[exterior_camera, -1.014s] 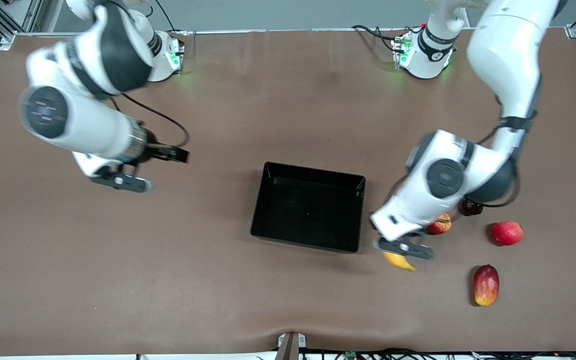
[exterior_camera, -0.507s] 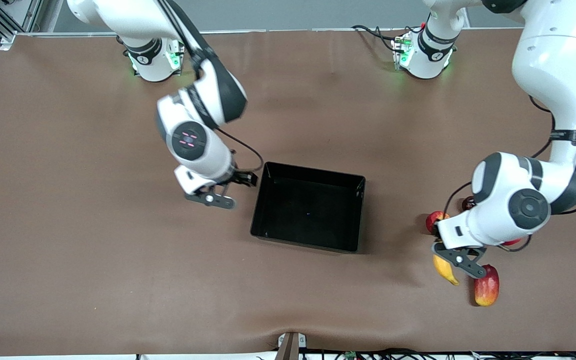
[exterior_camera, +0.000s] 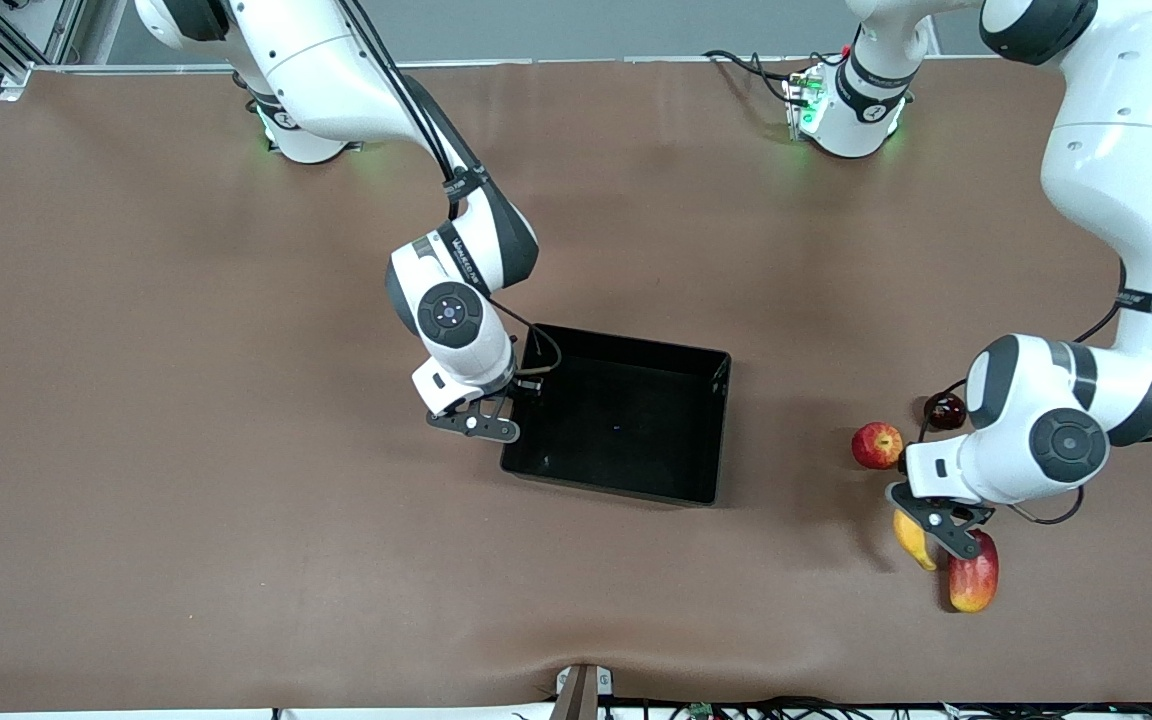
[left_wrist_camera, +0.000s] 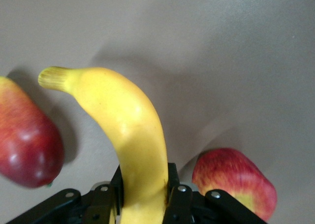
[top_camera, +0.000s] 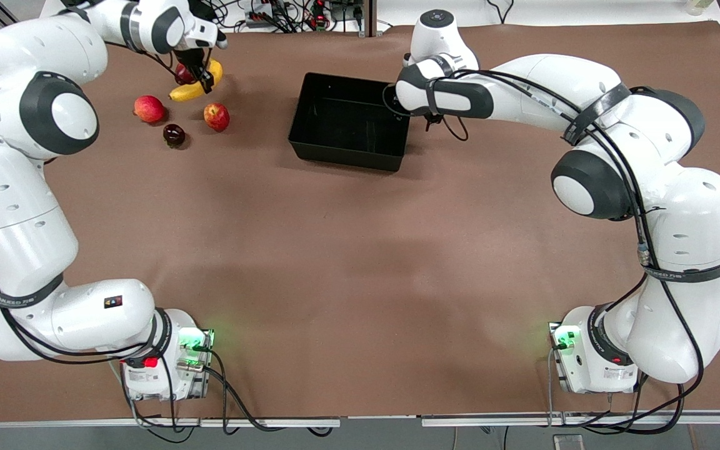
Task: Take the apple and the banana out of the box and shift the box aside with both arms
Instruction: 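Slide the tray away with the right gripper while the left gripper lowers the banana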
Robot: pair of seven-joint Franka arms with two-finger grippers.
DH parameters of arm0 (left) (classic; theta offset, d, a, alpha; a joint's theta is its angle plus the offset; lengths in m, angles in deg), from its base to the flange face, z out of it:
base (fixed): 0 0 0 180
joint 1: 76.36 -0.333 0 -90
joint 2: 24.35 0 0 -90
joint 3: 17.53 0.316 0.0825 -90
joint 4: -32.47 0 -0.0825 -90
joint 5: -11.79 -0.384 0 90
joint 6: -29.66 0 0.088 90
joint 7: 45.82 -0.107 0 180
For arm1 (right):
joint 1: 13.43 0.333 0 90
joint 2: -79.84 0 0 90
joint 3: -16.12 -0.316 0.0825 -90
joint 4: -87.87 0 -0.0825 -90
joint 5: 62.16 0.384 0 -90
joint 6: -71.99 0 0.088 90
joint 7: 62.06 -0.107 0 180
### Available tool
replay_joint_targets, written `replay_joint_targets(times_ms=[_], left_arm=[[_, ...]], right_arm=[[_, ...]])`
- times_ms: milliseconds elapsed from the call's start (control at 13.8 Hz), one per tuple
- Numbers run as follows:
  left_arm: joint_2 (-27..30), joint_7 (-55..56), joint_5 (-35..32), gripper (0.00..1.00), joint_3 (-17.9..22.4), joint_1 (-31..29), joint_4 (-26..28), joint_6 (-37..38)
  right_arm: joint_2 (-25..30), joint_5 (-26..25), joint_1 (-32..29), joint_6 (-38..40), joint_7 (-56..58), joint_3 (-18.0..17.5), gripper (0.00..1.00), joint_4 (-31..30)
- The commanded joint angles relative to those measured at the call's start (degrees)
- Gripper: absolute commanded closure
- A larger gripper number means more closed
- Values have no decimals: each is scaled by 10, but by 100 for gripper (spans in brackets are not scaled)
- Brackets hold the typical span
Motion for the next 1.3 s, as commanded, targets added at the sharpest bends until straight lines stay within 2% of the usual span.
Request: replay_joint_targets(times_ms=[0, 362, 434, 796, 869, 941, 1014, 1231], left_arm=[[-3, 3, -11, 100, -5, -19, 29, -49], [-17, 6, -11, 100, -5, -22, 36, -87], [-19, 6, -9, 100, -5, -23, 40, -97], [-29, 6, -11, 78, -4, -27, 41, -122], [-29, 6, -11, 71, -4, -28, 41, -122], [-29, 6, -11, 46, -4, -28, 41, -122], [-28, 5, -12, 0, -4, -32, 38, -126], [-14, 12, -4, 0, -9, -39, 34, -129]], right_arm=[[-3, 7, 6, 6, -4, 6, 100, 10], [5, 6, -3, 14, 4, 7, 100, 10], [12, 6, -7, 40, 6, 7, 100, 12], [117, 6, -83, 184, 45, 10, 100, 8], [132, 6, -107, 202, 64, 10, 100, 4], [149, 6, -135, 215, 103, 10, 100, -7], [170, 5, -167, 217, 154, 10, 100, -33], [211, 5, -272, 218, 330, 11, 100, -97]])
